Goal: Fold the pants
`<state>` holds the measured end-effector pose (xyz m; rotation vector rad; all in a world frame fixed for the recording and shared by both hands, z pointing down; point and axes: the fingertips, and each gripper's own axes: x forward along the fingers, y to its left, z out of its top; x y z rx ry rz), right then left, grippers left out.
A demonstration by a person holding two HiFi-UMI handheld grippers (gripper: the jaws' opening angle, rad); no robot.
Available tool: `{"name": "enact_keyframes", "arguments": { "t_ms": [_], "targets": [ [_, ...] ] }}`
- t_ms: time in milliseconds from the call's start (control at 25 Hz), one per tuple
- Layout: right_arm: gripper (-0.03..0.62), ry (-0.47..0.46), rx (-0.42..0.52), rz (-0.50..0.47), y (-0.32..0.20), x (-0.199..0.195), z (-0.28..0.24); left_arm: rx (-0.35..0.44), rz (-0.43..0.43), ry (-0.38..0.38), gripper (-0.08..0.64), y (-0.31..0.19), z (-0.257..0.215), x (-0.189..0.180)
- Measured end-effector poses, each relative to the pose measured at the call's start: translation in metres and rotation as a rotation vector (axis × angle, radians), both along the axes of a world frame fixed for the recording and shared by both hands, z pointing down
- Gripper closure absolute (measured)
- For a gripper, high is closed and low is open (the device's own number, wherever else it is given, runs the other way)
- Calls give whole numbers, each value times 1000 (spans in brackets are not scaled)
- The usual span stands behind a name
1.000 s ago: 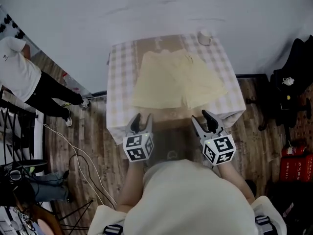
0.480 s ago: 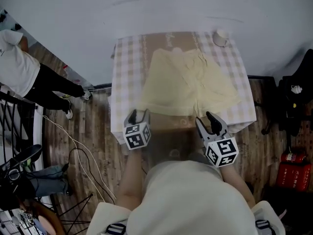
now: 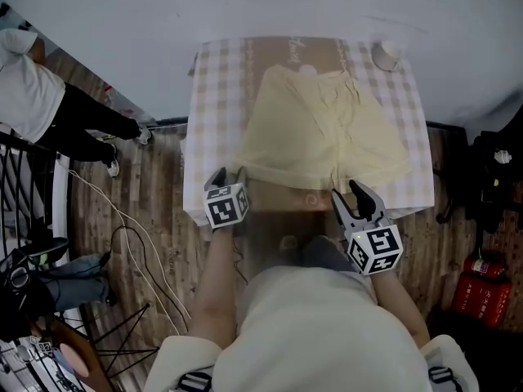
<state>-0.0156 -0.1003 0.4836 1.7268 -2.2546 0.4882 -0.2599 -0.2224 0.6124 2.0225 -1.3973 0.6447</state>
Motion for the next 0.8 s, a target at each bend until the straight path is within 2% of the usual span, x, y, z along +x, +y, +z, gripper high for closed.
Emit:
{"name": "enact_keyframes", "arguments": {
  "t_ms": [160, 280, 520, 800],
  "targets": [
    [417, 3, -12, 2, -3, 0, 4, -23, 35, -63, 375, 2, 5, 3],
    [417, 2, -15, 17, -4, 1, 6, -21, 59, -80, 408, 3, 5, 7],
    [417, 1, -5, 57, -5, 6, 2, -23, 37, -45, 519, 5, 4, 9],
    [417, 4, -5, 104, -4, 16, 1, 15, 50, -5, 532, 16, -15, 13]
  ]
}}
